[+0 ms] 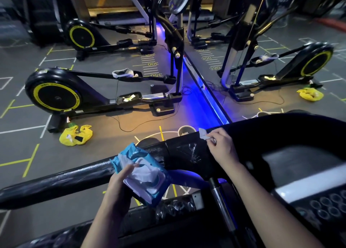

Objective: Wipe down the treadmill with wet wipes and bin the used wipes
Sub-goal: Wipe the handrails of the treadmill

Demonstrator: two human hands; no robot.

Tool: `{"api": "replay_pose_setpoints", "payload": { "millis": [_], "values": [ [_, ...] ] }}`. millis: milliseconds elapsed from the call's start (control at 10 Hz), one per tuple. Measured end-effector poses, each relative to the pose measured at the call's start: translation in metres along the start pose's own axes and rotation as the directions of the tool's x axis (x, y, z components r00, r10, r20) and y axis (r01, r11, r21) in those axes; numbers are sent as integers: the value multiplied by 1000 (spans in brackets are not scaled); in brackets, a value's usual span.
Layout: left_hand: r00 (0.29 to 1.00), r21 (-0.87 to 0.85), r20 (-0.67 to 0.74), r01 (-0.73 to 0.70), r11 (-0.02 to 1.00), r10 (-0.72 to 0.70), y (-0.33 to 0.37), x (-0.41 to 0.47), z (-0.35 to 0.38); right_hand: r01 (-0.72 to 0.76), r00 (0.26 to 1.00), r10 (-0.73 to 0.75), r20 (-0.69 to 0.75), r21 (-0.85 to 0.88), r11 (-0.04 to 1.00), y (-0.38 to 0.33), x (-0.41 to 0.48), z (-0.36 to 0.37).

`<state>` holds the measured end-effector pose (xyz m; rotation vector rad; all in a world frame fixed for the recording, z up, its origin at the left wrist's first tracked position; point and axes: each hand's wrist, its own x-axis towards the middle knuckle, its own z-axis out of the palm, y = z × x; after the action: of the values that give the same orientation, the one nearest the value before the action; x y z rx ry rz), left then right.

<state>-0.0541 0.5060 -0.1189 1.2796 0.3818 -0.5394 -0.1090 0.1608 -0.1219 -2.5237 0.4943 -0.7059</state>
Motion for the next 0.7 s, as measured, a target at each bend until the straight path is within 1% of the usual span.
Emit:
{"api": "replay_pose_setpoints", "payload": {
  "millis": [100,200,300,400,500,600,700],
  "values": [
    [1000,-14,-5,-9,1000,9,2,0,-1,-238,969,217,119,204,949,-11,18,-27],
    [1000,-10,10,2,1000,-2,2,-3,0,-404,902,428,57,464,789,0,45,-49],
    [999,-2,33,-6,1000,6,6,-11,7,-337,937,347,48,398,853,1,55,-54],
    [995,38,82,-52,998,49,11,-22,16,-149,987,144,71,56,987,3,41,-35],
    [993,44,101,-62,997,57,13,-29,19,-31,998,34,45,-62,998,11,31,-17],
    [994,30,91,-67,997,64,15,-29,16,-25,998,20,-51,-98,995,11,18,-2],
    [995,47,80,-68,997,64,17,-29,15,14,999,-16,-31,-65,998,2,4,9]
  ]
}}
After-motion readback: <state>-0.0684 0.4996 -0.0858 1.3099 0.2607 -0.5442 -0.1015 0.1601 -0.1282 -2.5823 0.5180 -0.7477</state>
